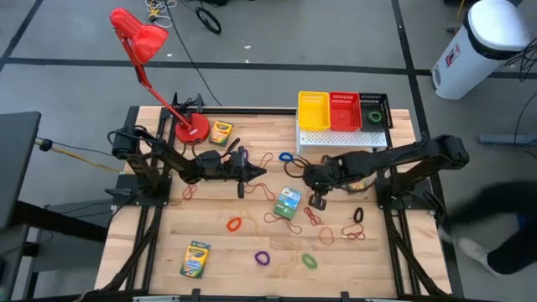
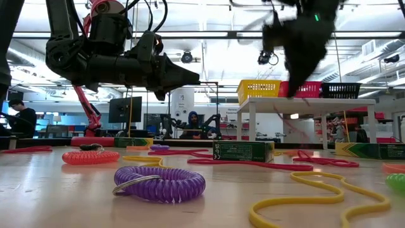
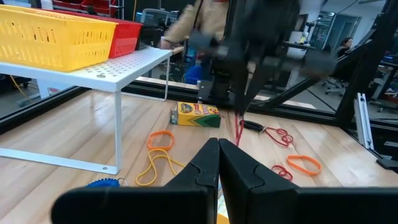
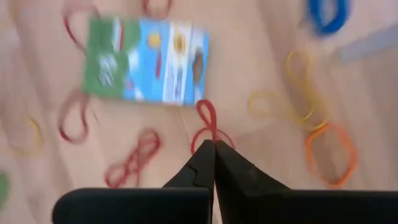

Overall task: Pick & Place Office Desk Supplies
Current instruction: Put the red rubber band on the red basket

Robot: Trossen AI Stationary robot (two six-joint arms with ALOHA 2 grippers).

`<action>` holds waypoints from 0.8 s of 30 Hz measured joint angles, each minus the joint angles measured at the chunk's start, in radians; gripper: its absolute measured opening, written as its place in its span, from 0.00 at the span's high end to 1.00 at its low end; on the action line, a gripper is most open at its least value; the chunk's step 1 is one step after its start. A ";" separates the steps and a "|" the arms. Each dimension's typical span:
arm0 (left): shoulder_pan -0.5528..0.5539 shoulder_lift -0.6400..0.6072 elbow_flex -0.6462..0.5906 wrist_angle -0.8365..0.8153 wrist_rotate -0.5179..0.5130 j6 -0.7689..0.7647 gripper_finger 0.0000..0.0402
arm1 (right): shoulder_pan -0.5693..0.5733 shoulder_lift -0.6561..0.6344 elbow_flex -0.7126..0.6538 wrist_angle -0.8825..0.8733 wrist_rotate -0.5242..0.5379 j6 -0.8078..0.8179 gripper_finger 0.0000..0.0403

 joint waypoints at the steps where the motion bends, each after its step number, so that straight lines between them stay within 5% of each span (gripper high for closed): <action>1: 0.000 0.000 0.000 0.000 0.000 0.000 0.97 | 0.004 0.000 0.036 -0.032 0.024 0.012 0.99; 12: 0.000 0.000 0.000 0.000 0.000 0.000 0.97 | -0.019 -0.002 0.456 -0.455 0.313 0.067 0.99; 24: 0.000 0.000 0.000 0.000 0.000 0.000 0.97 | -0.316 -0.002 0.771 -0.616 0.468 -0.096 0.99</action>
